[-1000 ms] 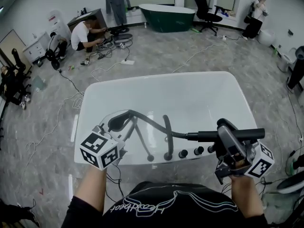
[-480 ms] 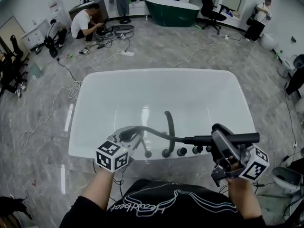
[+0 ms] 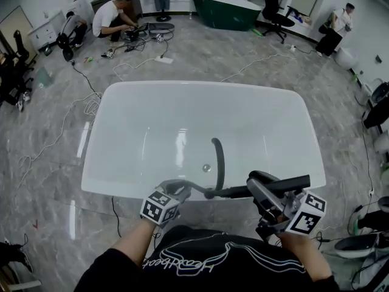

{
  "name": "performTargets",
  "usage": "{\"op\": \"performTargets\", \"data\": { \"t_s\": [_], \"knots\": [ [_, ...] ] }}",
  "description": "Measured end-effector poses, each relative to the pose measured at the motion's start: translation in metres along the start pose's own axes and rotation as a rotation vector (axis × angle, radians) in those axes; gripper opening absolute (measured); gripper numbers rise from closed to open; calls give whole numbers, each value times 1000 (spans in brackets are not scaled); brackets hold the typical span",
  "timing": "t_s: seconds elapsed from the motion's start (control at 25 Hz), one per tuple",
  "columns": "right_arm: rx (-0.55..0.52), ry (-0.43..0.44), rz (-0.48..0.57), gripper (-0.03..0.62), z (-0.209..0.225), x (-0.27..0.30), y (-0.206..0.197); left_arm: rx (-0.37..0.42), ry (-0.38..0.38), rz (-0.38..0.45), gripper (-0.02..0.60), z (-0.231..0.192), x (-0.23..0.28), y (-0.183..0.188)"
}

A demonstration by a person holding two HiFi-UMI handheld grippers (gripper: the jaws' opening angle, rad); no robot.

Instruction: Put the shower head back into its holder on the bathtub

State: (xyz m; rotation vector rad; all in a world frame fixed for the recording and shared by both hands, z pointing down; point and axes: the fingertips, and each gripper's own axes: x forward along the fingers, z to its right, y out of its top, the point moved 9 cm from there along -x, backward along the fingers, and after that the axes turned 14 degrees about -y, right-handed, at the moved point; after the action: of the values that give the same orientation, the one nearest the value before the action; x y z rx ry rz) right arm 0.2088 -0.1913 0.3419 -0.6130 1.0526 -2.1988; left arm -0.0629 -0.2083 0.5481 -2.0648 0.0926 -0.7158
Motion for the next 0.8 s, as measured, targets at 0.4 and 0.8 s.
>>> {"op": "performTargets", "data": {
  "t_s": [0.4,0.8],
  "knots": [
    [-20,-16,-99,103,8,25,-23,-86,-38,-83,79,-13,26,-42],
    [-113,-29,-132,103,8,49,-40,-162,-76,-103,184,-9,6,-53]
  ]
}}
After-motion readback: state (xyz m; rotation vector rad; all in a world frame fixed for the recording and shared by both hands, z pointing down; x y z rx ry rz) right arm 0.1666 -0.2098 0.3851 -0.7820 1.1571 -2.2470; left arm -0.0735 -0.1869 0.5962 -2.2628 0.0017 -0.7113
